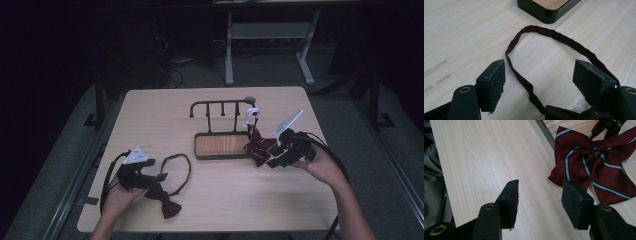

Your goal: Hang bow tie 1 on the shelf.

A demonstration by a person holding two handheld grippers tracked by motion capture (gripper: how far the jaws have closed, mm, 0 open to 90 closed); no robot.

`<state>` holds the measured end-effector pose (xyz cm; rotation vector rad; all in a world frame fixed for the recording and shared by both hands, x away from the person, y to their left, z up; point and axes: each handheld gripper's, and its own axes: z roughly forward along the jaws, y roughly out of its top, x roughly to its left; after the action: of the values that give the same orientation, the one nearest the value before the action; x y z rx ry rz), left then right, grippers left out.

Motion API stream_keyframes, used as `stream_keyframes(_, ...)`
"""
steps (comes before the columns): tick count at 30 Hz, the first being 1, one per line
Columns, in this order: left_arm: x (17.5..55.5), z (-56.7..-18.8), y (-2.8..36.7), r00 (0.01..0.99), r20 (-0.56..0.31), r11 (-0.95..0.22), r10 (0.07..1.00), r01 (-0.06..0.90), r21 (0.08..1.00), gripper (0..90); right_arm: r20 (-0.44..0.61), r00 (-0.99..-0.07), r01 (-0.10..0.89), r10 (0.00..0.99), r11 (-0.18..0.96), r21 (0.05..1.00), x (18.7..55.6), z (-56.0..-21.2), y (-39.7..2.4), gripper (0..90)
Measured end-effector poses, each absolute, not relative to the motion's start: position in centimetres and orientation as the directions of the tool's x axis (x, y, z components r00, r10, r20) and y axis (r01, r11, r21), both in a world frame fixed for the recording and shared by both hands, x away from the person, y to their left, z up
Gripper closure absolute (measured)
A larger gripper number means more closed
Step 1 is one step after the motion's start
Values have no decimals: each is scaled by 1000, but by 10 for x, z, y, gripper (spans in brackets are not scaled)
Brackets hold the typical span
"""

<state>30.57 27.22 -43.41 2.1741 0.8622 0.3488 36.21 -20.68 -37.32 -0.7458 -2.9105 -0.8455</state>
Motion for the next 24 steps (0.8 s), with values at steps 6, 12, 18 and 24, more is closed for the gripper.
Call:
stream_keyframes(6, 306, -435, 271, 733, -29, -483, 680, 477, 734, 265, 142, -885, 451, 443, 743, 494, 356, -383, -207, 454)
stream_keyframes(12, 306, -436, 270, 727, -41, -476, 685, 491, 730, 265, 152, -877, 466, 455, 734, 495, 351, -387, -211, 443)
stream_keyframes(18, 307, -437, 271, 729, -46, -476, 683, 492, 729, 265, 146, -878, 461, 455, 727, 509, 344, -392, -213, 430)
stream_keyframes(24, 310, -438, 273, 722, -76, -460, 688, 515, 723, 271, 139, -881, 455, 451, 733, 506, 336, -400, -211, 420)
